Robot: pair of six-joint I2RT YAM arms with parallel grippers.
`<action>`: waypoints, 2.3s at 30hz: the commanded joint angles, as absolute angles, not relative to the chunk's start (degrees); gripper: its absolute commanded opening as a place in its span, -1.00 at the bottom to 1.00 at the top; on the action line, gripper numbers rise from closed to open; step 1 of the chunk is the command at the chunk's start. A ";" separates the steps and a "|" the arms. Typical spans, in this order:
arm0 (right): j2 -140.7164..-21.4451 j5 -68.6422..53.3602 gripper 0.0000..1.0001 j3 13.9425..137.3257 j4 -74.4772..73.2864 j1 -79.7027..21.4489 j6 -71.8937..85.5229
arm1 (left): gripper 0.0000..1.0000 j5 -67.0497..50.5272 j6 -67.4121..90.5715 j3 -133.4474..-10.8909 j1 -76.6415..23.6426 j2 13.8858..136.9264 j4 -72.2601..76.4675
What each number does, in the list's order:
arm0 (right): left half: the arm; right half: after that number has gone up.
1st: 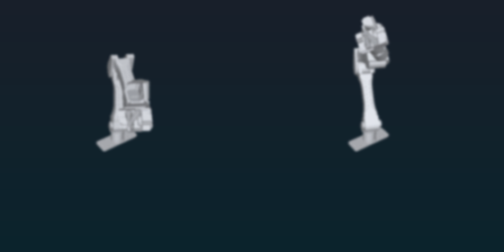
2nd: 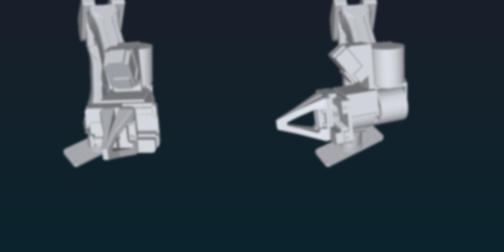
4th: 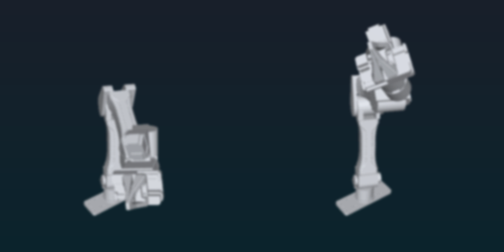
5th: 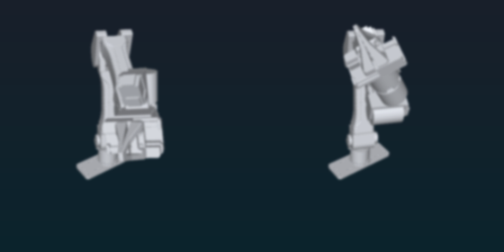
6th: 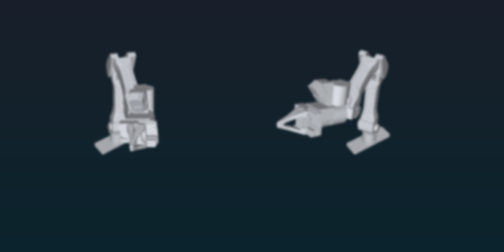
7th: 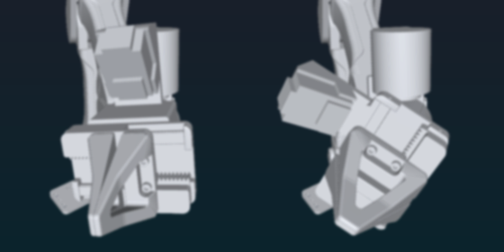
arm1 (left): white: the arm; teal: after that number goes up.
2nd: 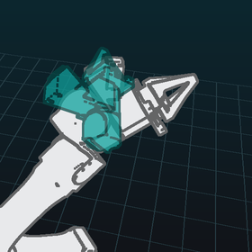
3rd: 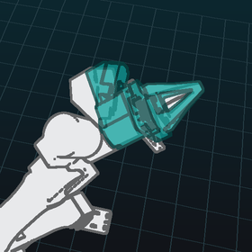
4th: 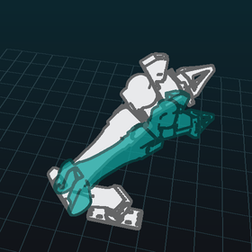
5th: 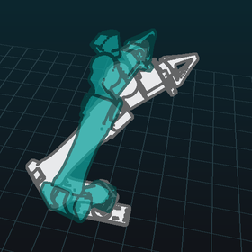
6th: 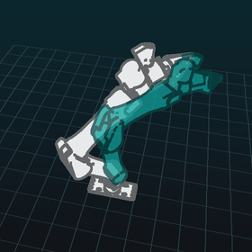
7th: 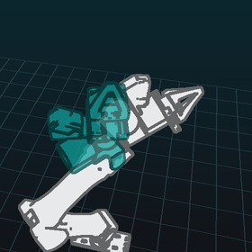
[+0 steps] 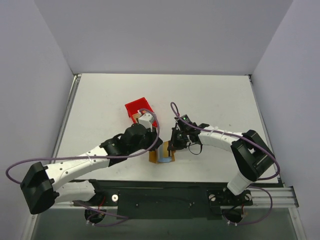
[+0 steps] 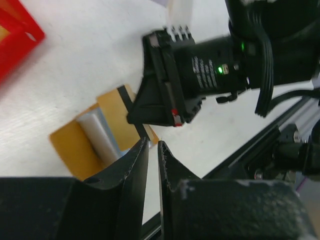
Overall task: Put the credit cards into the card holder
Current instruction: Turn over the card slot in the card holder.
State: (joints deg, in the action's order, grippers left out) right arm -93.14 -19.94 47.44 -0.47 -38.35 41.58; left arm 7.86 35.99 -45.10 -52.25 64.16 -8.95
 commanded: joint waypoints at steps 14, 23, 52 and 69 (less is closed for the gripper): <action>-95.19 -17.14 -1.00 45.53 -4.75 -38.94 40.69 | -0.83 5.45 31.99 -47.72 -54.84 83.58 -4.04; -94.48 -16.96 -1.00 45.44 -4.83 -38.93 40.52 | -0.90 8.70 33.13 -44.74 -53.79 85.34 -6.94; -94.39 -16.96 -1.00 45.26 -5.19 -38.76 40.08 | -1.00 4.58 37.62 -40.34 -52.29 82.17 5.88; -93.08 -15.91 -1.00 44.39 -5.89 -38.76 39.90 | -1.00 6.94 38.93 -38.06 -51.07 87.55 2.64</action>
State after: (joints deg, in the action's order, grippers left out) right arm -93.21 -20.36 46.81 0.56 -38.35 41.78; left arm 4.43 37.91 -39.75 -52.53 89.56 4.27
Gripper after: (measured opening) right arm 0.006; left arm 0.080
